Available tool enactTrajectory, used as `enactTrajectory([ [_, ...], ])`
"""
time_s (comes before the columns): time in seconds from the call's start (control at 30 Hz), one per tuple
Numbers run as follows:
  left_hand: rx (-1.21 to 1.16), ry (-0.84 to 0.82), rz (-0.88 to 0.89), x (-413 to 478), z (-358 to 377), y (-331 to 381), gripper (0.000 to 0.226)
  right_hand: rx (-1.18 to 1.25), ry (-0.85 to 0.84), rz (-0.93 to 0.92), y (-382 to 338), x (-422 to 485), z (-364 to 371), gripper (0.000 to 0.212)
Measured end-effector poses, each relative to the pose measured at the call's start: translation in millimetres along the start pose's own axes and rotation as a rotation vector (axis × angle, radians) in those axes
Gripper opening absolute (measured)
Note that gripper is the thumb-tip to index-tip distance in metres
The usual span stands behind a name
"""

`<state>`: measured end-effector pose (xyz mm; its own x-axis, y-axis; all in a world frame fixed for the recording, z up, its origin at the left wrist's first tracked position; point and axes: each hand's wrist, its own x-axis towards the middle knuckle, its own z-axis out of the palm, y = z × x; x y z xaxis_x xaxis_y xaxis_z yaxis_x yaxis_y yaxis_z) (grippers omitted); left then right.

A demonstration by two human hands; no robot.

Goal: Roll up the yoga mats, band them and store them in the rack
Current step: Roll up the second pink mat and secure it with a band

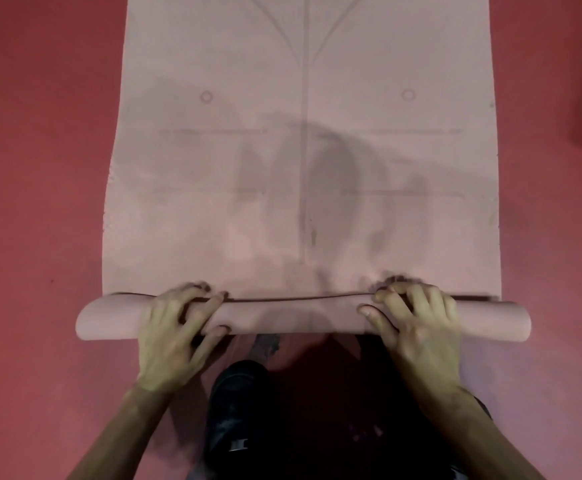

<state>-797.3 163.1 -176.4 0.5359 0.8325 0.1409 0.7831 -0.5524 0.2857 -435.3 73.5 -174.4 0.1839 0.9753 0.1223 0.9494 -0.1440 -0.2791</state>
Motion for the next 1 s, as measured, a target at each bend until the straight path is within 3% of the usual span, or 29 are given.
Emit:
enactTrajectory([
  [0.17,0.082,0.006,-0.026,21,2,-4,0.04,-0.069,0.109,-0.022,4,0,-5,0.025],
  [0.27,0.013,0.003,-0.055,35,2,-6,0.034,-0.065,0.147,-0.016,2,5,-4,0.023],
  [0.37,-0.042,0.052,-0.088,47,0,-6,0.032,-0.02,0.124,-0.06,8,6,-3,0.026],
  [0.47,0.116,0.161,-0.021,49,2,-3,0.032,0.047,0.049,-0.164,17,2,-6,0.035],
  [0.57,0.199,0.243,-0.14,42,11,14,0.026,-0.054,-0.014,-0.166,17,-1,-4,0.045],
  [0.67,0.024,0.268,-0.279,37,17,37,0.023,-0.142,-0.023,-0.093,10,-4,2,0.05],
  [0.83,0.027,0.062,-0.053,45,22,78,0.043,-0.157,0.007,-0.049,9,-2,7,0.047],
  [1.0,0.07,0.022,-0.092,53,35,73,0.048,-0.216,0.033,-0.047,5,4,6,0.045],
])
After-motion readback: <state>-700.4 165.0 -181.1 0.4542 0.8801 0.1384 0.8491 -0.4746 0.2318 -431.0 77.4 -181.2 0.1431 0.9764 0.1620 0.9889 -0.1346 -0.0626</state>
